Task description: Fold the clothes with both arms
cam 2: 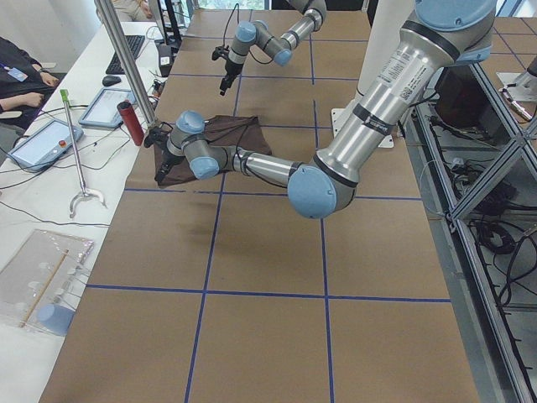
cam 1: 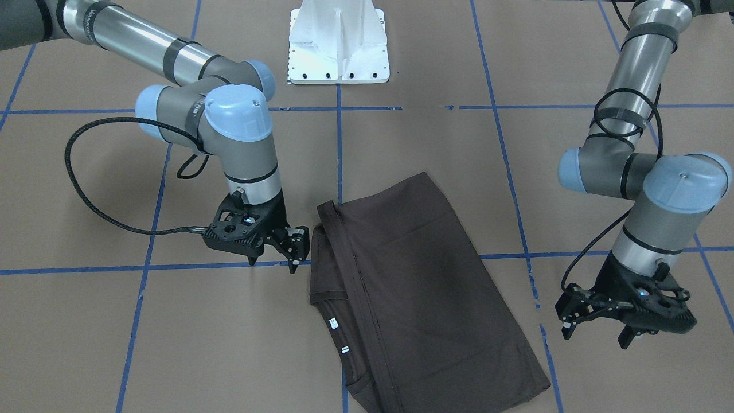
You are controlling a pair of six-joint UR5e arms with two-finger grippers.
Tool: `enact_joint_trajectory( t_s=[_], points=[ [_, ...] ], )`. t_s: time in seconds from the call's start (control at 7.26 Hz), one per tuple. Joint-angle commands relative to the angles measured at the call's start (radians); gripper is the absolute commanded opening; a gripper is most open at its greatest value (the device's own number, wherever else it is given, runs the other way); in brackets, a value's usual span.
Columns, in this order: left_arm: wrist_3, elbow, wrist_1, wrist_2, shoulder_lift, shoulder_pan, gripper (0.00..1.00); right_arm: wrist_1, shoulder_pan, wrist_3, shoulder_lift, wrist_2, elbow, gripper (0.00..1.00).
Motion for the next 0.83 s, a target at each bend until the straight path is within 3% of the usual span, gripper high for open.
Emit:
enact_joint_trajectory(
  t_s=[0.0,0.69],
  points=[
    [-0.003,-0.051,-0.002,-0.003,0.036,0.005,1.00,0.124,-0.048,0.034,0.089,-0.065,-0.191,0.55],
    [-0.004,-0.051,-0.003,-0.003,0.050,0.013,1.00,0.112,-0.103,0.020,0.102,-0.123,-0.223,0.48]
  ],
)
